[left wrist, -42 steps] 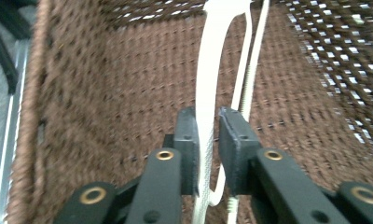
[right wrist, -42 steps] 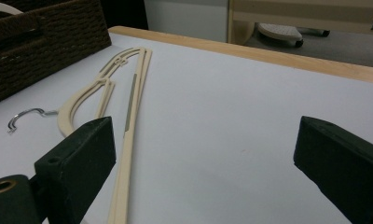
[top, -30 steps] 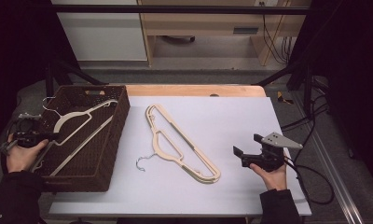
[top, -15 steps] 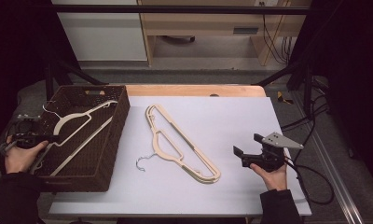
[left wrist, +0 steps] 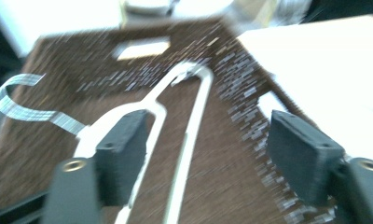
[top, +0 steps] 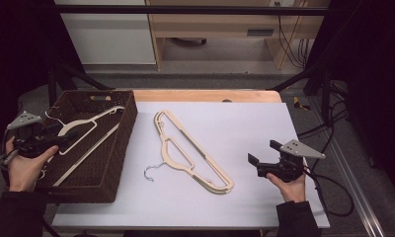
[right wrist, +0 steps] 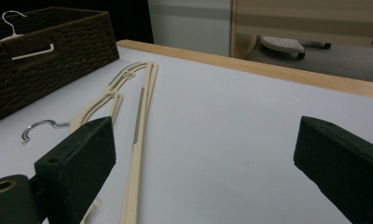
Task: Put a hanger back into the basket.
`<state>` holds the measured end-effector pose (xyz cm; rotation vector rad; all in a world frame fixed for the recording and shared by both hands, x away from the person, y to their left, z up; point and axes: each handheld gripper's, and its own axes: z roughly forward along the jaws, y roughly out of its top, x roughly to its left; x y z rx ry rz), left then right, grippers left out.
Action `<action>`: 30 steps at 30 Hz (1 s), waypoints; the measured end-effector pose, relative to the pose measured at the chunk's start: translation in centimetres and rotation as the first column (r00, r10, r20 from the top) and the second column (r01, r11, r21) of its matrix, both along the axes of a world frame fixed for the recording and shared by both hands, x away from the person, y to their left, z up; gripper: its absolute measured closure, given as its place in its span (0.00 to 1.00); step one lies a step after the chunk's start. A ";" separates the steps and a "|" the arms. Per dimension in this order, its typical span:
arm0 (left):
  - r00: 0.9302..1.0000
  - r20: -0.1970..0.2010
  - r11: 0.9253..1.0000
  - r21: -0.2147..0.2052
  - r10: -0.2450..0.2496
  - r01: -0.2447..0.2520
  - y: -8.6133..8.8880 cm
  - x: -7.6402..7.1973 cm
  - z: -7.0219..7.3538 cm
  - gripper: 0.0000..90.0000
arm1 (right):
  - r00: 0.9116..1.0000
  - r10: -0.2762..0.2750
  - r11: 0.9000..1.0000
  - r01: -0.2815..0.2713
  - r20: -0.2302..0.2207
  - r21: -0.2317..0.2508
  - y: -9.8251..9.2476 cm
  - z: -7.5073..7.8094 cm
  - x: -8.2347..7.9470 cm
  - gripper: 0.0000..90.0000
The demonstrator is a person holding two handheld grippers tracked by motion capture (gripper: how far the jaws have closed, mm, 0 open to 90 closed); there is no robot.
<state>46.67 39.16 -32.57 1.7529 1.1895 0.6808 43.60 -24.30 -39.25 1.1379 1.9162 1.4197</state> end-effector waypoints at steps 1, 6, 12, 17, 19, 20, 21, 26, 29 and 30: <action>1.000 0.016 1.000 -0.008 -0.015 0.015 -0.5 -0.2 0.1 0.24 | 1.000 0.001 1.000 -0.001 0.005 0.003 0.0 0.0 0.0 0.07; 0.985 0.118 0.989 -0.059 -0.129 0.136 -4.4 -1.7 0.5 0.14 | 1.000 0.007 1.000 -0.007 0.013 0.009 0.0 0.1 -0.1 0.06; 0.961 0.177 0.970 -0.086 -0.212 0.229 -7.7 -2.9 0.3 0.12 | 1.000 0.013 1.000 -0.013 0.026 0.016 -0.1 0.3 -0.3 0.06; 0.944 0.175 0.952 -0.083 -0.278 0.296 -10.3 -3.6 -0.3 0.12 | 1.000 0.014 1.000 -0.014 0.024 0.015 0.0 0.3 -0.3 0.06; 0.941 0.175 0.948 -0.081 -0.290 0.308 -10.8 -3.6 -0.4 0.11 | 1.000 0.014 1.000 -0.015 0.023 0.014 0.0 0.3 -0.3 0.06; 0.934 0.173 0.941 -0.077 -0.312 0.329 -11.8 -3.7 -0.7 0.11 | 1.000 0.019 1.000 -0.019 0.022 0.013 0.1 0.3 -0.2 0.06; 0.934 0.173 0.941 -0.077 -0.312 0.329 -11.8 -3.7 -0.7 0.11 | 1.000 0.019 1.000 -0.019 0.022 0.013 0.1 0.3 -0.2 0.06; 0.921 0.143 0.925 -0.065 -0.362 0.373 -14.6 -3.2 -1.9 0.11 | 0.999 0.030 0.999 -0.031 0.025 0.022 0.2 0.3 -0.3 0.06; 0.917 0.129 0.920 -0.060 -0.377 0.386 -15.3 -3.1 -2.3 0.11 | 0.999 0.033 0.999 -0.033 0.023 0.025 0.3 0.3 -0.4 0.06; 0.915 0.112 0.918 -0.047 -0.387 0.394 -16.0 -2.8 -2.8 0.11 | 0.999 0.032 0.999 -0.032 0.022 0.022 0.3 0.3 -0.3 0.06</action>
